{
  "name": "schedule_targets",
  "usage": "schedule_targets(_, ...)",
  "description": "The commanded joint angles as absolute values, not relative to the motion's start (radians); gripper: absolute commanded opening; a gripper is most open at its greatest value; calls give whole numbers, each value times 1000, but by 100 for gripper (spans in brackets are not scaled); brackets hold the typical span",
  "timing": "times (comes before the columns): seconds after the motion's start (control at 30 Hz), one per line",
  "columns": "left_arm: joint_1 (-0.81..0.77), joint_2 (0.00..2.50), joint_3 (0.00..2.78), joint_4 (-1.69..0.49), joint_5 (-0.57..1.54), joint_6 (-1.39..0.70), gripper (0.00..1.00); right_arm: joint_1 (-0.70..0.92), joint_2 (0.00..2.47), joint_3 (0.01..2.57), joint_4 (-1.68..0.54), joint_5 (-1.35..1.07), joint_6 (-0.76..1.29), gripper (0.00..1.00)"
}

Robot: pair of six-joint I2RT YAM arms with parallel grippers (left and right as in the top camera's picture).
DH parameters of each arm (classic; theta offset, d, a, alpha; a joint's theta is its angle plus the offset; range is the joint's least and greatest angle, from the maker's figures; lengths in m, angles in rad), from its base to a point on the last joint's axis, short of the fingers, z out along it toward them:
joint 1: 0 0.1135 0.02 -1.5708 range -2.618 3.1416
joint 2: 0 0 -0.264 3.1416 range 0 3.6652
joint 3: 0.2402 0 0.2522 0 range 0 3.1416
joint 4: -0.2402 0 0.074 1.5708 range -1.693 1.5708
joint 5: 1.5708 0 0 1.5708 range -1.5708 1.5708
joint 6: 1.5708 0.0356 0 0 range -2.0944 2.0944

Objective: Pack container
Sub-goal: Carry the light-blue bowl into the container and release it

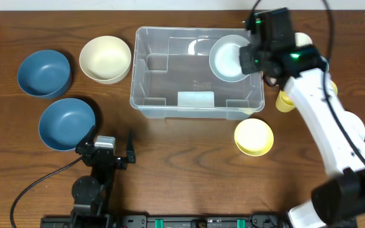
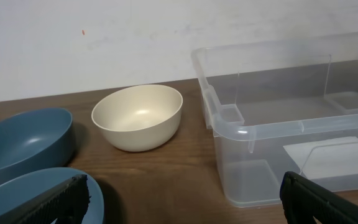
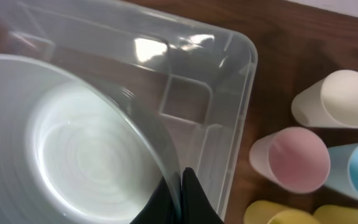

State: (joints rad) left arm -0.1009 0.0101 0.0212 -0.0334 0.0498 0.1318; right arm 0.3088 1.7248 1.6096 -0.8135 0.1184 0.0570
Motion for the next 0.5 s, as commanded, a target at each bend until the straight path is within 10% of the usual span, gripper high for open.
schedule_targets(0.0,-96,5,4,-69,38,141,98,334,1798,1636,-789,264,2,1)
schedule_targets(0.47,-97,5,4,-69,37,141,98,338,2040,1636,-609,313,-33,1)
